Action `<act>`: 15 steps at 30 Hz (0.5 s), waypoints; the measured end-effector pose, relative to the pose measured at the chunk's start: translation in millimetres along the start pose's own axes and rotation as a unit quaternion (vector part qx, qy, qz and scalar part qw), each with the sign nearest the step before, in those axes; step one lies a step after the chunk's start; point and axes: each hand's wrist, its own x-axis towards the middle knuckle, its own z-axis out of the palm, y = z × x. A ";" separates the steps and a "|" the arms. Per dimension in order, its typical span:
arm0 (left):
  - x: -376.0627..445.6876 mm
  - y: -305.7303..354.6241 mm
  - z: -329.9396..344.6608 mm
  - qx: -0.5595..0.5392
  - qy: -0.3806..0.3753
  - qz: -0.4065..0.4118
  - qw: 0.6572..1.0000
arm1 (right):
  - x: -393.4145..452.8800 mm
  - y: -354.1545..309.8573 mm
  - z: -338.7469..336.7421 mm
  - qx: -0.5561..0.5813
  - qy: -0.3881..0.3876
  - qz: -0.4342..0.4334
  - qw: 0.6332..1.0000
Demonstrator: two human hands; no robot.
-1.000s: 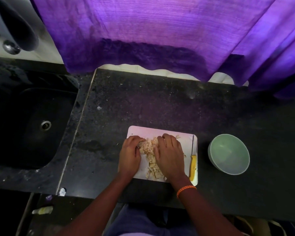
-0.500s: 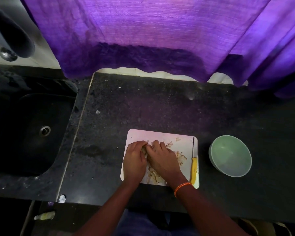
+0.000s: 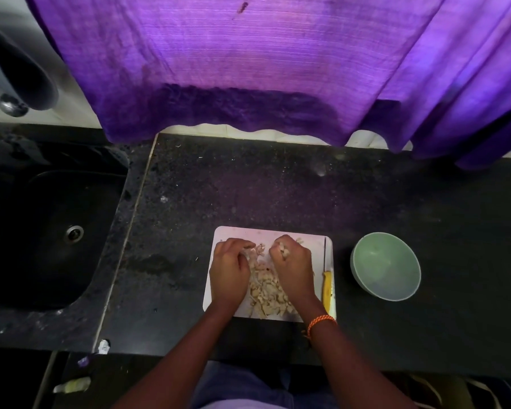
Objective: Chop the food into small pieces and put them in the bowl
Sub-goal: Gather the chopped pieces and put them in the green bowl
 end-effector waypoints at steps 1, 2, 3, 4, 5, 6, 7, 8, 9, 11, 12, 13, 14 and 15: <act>0.3 2.5 -0.4 0.003 -0.002 0.004 1.000 | 1.1 -3.5 -3.1 0.058 0.021 0.033 0.998; 0.4 5.2 -0.1 0.007 -0.005 0.008 1.000 | 1.9 -7.1 -6.6 0.111 0.039 0.067 0.991; 0.2 7.6 0.8 0.009 -0.006 0.009 1.000 | 2.4 -9.5 -9.7 0.157 0.051 0.102 0.981; -0.4 10.3 2.2 0.012 -0.007 0.009 1.000 | 2.5 -11.6 -13.2 0.196 0.059 0.138 0.969; -1.1 13.5 4.2 0.014 -0.008 0.009 1.000 | 2.1 -11.7 -15.9 0.230 0.062 0.172 0.956; -2.1 17.0 6.4 0.015 -0.009 0.010 1.000 | 0.8 -10.5 -18.4 0.258 0.061 0.203 0.943; -2.3 20.6 8.6 0.015 -0.011 0.012 1.000 | -0.4 -8.2 -20.4 0.281 0.058 0.225 0.931; -2.7 24.3 10.6 0.015 -0.014 0.014 1.000 | -1.9 -6.8 -22.7 0.301 0.055 0.238 0.922; -3.2 27.9 12.8 0.015 -0.017 0.016 1.000 | -3.3 -4.6 -25.1 0.321 0.053 0.246 0.913; -4.1 34.7 16.7 0.013 -0.022 0.016 1.000 | -4.7 -2.4 -32.0 0.349 0.044 0.257 0.900; -4.8 37.6 18.6 0.011 -0.026 0.013 1.000 | -5.3 -3.4 -37.6 0.360 0.041 0.261 0.895; -6.3 40.0 20.6 0.008 -0.030 0.010 0.999 | -5.8 -4.4 -43.0 0.372 0.040 0.260 0.890; -6.9 40.7 21.4 0.007 -0.034 0.010 0.999 | -5.3 -5.4 -46.8 0.386 0.042 0.259 0.885; -8.9 44.4 23.9 0.007 -0.039 0.012 0.999 | -6.2 -4.6 -54.3 0.397 0.046 0.258 0.880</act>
